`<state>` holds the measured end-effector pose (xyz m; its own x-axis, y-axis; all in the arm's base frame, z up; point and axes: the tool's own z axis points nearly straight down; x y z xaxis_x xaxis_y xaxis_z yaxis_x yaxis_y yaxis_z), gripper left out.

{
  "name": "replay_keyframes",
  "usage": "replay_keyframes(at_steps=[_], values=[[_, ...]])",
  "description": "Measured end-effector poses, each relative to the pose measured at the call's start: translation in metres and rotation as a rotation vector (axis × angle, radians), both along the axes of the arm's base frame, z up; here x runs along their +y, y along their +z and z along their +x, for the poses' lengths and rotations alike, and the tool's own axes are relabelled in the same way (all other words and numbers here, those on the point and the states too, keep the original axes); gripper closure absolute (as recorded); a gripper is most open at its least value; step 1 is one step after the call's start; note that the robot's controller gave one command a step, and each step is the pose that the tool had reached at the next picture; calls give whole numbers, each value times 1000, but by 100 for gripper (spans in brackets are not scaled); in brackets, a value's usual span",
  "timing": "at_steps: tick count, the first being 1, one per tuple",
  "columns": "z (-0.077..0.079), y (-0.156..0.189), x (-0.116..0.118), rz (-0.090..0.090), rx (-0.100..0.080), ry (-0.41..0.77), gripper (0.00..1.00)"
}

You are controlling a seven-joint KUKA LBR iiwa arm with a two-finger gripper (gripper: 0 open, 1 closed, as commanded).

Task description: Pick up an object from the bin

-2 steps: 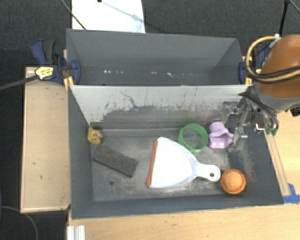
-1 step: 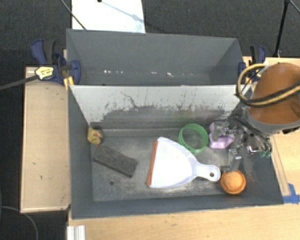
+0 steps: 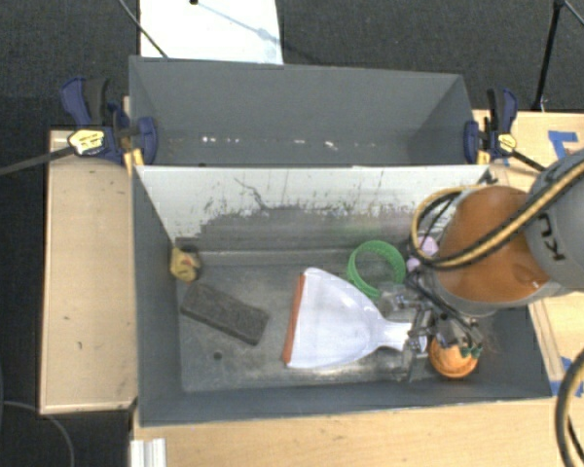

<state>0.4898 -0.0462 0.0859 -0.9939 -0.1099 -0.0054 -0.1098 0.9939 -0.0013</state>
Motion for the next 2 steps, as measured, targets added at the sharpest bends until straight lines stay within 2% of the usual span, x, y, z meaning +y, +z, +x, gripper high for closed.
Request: replay_keyframes(at_steps=[1,2], values=[[9,-6,20,2,5,-16,0],[4,-3,42,1,3,-80,100]])
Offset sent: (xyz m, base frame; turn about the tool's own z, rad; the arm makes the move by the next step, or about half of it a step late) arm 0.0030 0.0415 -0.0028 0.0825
